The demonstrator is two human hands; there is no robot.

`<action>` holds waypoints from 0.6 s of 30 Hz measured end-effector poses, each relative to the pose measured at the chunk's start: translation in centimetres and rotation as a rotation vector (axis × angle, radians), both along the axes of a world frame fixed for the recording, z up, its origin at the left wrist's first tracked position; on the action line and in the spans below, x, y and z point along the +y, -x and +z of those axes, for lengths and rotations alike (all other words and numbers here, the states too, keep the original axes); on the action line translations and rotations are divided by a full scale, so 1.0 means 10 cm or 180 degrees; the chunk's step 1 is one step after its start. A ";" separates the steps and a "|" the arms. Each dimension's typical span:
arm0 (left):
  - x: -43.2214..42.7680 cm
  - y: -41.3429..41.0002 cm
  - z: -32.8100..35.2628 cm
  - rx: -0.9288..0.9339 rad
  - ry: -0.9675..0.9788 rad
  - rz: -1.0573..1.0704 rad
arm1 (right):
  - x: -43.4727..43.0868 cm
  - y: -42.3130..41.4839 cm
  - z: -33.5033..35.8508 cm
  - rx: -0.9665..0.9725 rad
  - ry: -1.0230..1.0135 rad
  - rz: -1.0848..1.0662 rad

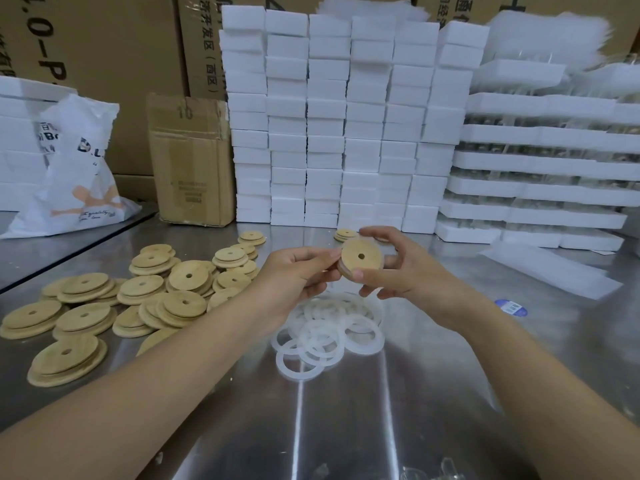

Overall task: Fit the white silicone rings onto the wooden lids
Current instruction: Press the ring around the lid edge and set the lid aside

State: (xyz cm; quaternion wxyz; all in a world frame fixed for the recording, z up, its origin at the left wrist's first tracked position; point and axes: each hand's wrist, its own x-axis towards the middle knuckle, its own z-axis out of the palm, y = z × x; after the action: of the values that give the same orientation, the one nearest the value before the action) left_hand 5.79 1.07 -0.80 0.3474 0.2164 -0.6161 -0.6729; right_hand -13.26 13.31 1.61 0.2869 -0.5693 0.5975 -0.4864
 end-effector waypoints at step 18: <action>-0.04 0.01 -0.32 -0.2205 0.3158 0.0621 | -0.14 0.47 -0.58 0.2346 -0.0577 -0.2136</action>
State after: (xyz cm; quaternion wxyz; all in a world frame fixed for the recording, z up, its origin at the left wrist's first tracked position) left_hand 5.73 0.65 -4.04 0.2462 0.2904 -0.9105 -0.1615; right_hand -17.98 11.87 -4.19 -0.0670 -0.4525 0.8489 -0.2647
